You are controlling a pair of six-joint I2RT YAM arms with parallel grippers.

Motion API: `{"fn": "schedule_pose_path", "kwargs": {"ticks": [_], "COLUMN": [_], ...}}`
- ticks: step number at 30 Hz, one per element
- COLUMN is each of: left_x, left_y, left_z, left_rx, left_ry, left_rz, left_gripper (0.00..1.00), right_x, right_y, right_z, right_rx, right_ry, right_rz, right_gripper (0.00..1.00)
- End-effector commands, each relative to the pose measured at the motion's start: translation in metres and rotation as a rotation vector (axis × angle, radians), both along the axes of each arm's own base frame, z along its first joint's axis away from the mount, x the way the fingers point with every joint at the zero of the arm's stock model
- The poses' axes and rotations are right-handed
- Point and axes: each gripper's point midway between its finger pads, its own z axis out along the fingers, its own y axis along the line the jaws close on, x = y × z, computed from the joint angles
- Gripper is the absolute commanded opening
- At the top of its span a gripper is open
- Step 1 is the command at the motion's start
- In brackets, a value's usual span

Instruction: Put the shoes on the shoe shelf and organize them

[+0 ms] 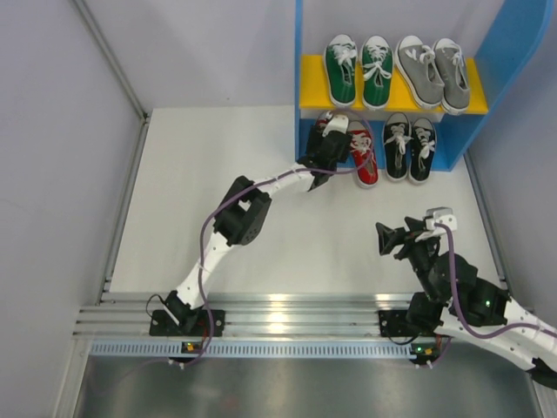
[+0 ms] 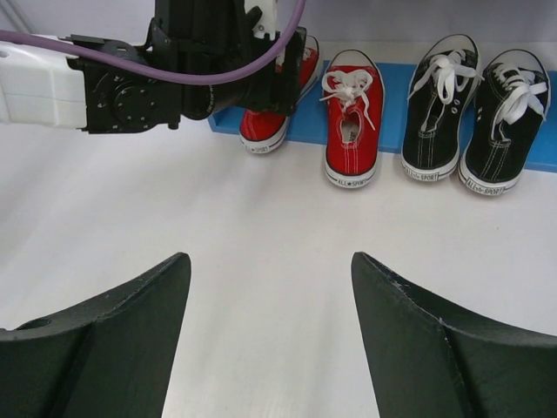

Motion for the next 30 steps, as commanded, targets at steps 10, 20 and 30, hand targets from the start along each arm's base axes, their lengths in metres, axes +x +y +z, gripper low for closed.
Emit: {"fn": "schedule_pose_path", "kwargs": {"ticks": [10, 20, 30], "left_x": [-0.065, -0.165, -0.159], "left_y": [-0.001, -0.062, -0.114], "left_z": [0.092, 0.1, 0.072], "left_rx": [-0.132, -0.328, -0.376], "left_ry": [-0.107, 0.007, 0.091], "left_rz": [-0.002, -0.154, -0.175], "left_gripper": [0.98, 0.97, 0.96], "right_x": [-0.002, -0.006, -0.012], "right_y": [-0.006, -0.022, -0.04], "right_z": [0.019, 0.035, 0.048], "right_rx": [0.053, 0.049, 0.048], "right_ry": [-0.018, -0.047, -0.062], "right_rz": [-0.013, -0.029, -0.049], "right_gripper": [0.74, 0.75, 0.75]}}
